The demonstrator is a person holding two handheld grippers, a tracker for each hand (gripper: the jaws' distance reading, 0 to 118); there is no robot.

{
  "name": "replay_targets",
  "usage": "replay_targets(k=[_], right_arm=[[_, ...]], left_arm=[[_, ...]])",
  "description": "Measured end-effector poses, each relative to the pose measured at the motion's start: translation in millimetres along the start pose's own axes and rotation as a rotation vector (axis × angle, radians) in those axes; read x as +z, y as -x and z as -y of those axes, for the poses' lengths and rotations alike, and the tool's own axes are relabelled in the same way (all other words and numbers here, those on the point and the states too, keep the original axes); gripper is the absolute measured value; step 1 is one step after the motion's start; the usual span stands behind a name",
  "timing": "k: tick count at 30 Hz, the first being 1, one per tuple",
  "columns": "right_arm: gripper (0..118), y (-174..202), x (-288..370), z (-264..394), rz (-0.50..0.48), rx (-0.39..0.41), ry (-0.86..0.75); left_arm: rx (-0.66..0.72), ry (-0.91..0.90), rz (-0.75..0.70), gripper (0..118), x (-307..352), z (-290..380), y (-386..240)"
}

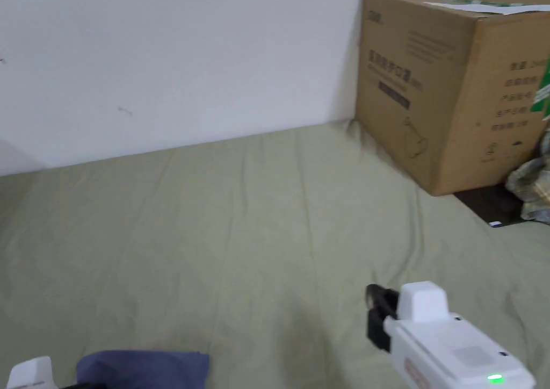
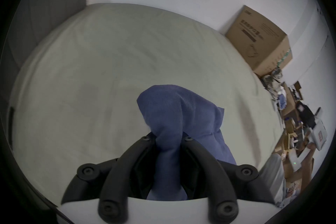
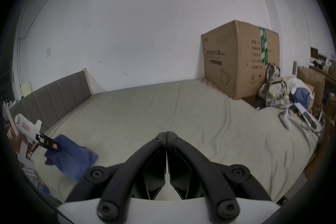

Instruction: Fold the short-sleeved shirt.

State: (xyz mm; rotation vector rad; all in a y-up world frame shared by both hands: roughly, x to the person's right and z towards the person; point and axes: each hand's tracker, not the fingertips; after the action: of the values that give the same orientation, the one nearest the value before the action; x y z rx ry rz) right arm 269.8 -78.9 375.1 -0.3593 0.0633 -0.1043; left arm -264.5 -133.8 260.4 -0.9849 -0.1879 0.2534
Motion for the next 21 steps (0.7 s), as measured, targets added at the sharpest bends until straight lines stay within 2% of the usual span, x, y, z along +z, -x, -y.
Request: replay_targets(k=[3,11,18,19,21], right_arm=[[0,7,8,-12,0.011,0.037,-0.020],[0,27,0,-16,0.019,0.051,-0.024],[0,37,-15,-12,0.012,0.040,0.015],[0,38,-15,-12,0.009,0.043,0.019],[0,33,-17,-9,0.010,0.037,0.023]], left_arm=[[0.029,-0.006,-0.086,19,11,-12,46],[0.118,-0.004,-0.245,19,41,-27,144],[0.180,0.023,-0.330,20,44,-23,184],[0.182,0.025,-0.343,22,42,-22,182],[0.152,0.032,-0.385,45,41,-22,176]])
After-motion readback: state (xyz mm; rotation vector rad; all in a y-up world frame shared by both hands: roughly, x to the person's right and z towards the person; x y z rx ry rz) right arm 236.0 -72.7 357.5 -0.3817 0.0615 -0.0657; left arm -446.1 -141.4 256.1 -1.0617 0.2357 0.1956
